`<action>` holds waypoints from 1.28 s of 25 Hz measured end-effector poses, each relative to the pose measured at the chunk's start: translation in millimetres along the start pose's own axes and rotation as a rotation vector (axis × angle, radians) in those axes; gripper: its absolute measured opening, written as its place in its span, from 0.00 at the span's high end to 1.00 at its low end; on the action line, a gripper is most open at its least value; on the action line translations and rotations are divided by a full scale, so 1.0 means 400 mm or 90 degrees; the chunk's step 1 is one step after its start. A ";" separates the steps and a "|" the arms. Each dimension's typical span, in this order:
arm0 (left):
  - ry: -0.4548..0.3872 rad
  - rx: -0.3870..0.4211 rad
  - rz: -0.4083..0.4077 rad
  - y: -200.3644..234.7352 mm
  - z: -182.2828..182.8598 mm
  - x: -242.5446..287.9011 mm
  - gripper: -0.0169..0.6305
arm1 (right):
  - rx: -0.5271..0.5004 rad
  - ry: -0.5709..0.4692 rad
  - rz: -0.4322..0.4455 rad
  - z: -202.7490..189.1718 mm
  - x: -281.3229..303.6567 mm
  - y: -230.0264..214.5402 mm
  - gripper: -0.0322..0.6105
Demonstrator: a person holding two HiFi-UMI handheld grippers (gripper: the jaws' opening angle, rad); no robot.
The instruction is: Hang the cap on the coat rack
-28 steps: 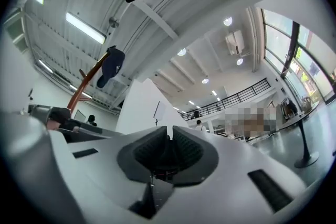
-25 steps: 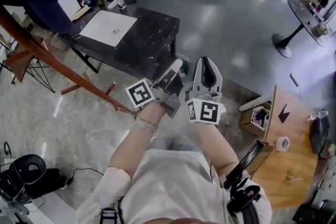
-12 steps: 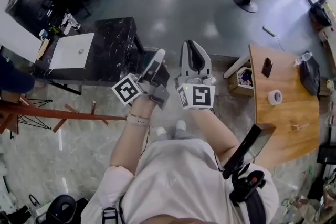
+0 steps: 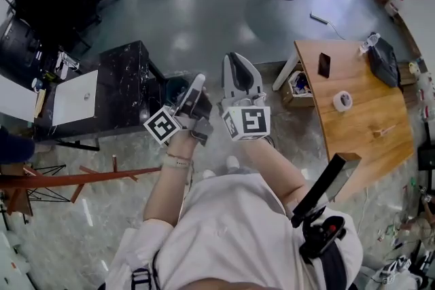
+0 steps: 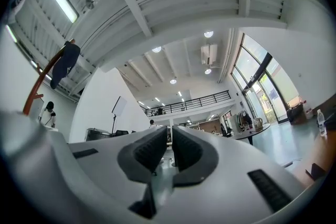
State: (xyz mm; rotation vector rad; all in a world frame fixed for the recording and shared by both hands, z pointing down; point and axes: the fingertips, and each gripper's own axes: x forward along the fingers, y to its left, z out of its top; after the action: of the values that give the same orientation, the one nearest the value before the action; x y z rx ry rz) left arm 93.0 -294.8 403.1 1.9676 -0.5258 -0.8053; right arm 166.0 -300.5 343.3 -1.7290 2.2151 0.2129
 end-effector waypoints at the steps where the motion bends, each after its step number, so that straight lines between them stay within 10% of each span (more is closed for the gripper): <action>1: 0.004 -0.005 -0.001 0.011 -0.005 -0.001 0.96 | 0.004 0.003 -0.003 -0.005 0.000 -0.005 0.89; 32: 0.092 0.015 -0.066 0.056 -0.095 0.019 0.96 | 0.092 0.065 -0.012 -0.150 -0.101 -0.068 0.90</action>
State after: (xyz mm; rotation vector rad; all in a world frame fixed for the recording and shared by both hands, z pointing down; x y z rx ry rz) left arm 124.6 -288.3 434.2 2.0701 -0.3511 -0.7158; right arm 191.3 -289.1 415.6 -1.7160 2.2235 -0.0404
